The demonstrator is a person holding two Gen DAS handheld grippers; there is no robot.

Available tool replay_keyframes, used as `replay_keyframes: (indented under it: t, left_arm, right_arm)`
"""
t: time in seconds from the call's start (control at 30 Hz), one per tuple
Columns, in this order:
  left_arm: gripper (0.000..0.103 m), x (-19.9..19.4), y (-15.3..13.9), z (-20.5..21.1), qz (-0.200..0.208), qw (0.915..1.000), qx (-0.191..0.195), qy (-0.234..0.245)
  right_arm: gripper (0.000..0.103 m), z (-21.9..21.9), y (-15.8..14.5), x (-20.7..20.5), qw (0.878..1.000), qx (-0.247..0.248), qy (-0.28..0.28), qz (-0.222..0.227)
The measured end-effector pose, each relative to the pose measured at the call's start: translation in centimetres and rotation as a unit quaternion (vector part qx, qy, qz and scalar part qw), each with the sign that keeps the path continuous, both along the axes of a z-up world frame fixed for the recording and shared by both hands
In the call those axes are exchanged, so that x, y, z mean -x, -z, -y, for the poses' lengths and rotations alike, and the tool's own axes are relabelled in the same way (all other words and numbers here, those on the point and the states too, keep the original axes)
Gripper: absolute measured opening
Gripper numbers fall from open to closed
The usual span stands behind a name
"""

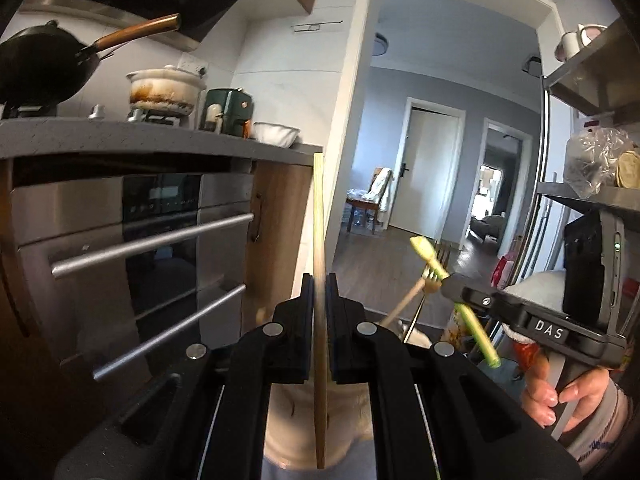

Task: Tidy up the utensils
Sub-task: 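Lift the chopstick over the tall cup while the right tool carries the spatula above the short cup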

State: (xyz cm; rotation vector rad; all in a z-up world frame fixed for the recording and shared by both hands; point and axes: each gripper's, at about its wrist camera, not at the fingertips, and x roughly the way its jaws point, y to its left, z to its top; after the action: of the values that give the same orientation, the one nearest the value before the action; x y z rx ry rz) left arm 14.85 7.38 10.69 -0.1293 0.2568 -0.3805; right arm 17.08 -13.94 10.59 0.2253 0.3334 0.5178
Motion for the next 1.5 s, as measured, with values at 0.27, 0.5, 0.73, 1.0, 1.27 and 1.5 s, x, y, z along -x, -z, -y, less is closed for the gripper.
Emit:
replay_keyframes:
  t: [0.27, 0.5, 0.73, 1.0, 1.27, 1.5]
  left_arm:
    - [0.006, -3.3, -0.9, 0.5, 0.004, 0.9986, 0.051, 0.015]
    - [0.006, -3.6, -0.2, 2.0, 0.027, 0.9990, 0.036, -0.006]
    - [0.006, -2.6, 0.5, 3.1, 0.047, 0.9987, 0.001, -0.020]
    - [0.006, -0.8, 0.9, 2.7, 0.040, 0.9987, -0.014, -0.028]
    - [0.006, 1.5, 2.2, 2.3, 0.001, 0.9979, -0.048, -0.042]
    - [0.006, 2.3, 2.8, 2.5, -0.012, 0.9976, -0.055, -0.039]
  right_arm:
    - [0.011, -0.4, 0.9, -3.4, 0.998, -0.058, -0.002, -0.017]
    - [0.011, -1.2, 1.5, -4.0, 0.997, -0.072, 0.010, 0.003]
    - [0.011, -2.5, 2.5, -3.9, 0.999, -0.033, 0.019, 0.023]
    - [0.011, -2.4, 3.1, -3.0, 0.999, 0.013, 0.027, 0.021]
    - [0.011, -1.2, 4.0, -1.3, 0.999, 0.025, 0.021, 0.011]
    - [0.011, -0.3, 3.9, -1.5, 0.999, -0.015, 0.027, 0.017]
